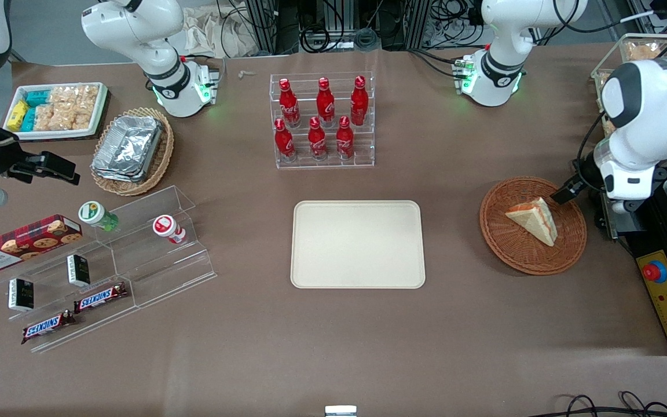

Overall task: Place sandwich from basket to tray
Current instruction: 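Lower the open left gripper over the wrapped sandwich in the basket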

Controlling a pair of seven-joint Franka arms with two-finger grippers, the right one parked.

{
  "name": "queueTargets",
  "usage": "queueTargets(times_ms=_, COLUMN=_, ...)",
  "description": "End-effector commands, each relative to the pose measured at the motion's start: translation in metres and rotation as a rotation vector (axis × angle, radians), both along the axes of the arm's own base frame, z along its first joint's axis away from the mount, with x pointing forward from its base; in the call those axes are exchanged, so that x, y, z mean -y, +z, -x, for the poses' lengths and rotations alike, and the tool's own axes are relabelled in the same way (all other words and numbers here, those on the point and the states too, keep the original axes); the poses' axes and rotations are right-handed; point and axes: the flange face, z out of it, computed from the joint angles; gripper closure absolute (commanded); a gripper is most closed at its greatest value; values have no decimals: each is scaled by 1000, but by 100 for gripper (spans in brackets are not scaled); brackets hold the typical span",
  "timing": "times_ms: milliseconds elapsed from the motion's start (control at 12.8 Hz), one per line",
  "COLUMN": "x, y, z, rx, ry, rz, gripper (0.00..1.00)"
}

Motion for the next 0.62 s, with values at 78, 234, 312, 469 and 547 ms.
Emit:
queueTargets(times_ms=78, x=4, y=-33, z=0, rx=24, ry=27, rz=9, gripper=0)
queueTargets(times_ms=234, x=4, y=-50, z=6, rx=34, ry=39, rz=19, gripper=0)
queueTargets(times_ms=312, x=4, y=-60, z=6, rx=28, ry=40, rz=17, gripper=0)
queueTargets(times_ms=469, x=2, y=-77, z=2, rx=30, ry=43, rz=13, gripper=0)
queueTargets(times_ms=547, x=2, y=-87, z=1, rx=25, ry=45, rz=11, gripper=0)
